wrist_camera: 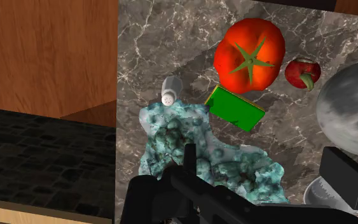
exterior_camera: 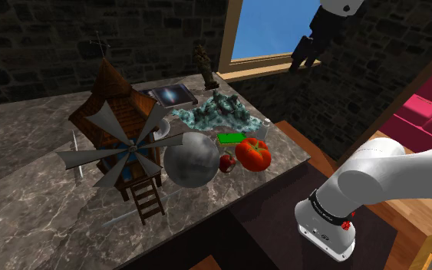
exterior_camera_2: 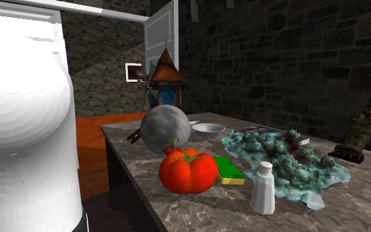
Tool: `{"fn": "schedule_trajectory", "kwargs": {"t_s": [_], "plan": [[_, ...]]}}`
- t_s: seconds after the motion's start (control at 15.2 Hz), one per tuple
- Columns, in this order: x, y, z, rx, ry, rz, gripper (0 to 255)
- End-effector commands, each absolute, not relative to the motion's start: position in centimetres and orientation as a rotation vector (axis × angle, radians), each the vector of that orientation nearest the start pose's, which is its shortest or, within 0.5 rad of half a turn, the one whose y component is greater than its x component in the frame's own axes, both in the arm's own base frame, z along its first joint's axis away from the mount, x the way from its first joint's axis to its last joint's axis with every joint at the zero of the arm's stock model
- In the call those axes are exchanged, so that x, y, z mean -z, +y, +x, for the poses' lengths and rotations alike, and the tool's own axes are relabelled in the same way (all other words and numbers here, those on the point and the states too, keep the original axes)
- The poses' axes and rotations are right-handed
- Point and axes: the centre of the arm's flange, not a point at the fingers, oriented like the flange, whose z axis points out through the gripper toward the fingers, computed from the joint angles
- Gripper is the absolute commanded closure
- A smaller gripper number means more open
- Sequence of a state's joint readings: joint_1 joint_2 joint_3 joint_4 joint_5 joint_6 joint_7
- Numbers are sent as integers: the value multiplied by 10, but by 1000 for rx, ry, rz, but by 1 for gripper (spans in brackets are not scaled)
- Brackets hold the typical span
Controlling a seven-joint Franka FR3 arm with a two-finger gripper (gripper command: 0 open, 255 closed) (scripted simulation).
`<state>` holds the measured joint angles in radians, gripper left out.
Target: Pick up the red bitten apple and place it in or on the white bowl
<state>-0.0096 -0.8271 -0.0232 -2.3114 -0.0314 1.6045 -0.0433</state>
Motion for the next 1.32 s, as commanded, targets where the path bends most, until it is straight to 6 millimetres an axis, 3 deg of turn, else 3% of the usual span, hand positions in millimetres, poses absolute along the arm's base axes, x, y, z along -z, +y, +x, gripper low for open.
{"fn": "schedule_trajectory", "kwargs": {"t_s": [0.0,1.25], "plan": [[-627,-16,299,189,-25,-3154,0],[-416,115,322,206,-130,-3143,0]]}}
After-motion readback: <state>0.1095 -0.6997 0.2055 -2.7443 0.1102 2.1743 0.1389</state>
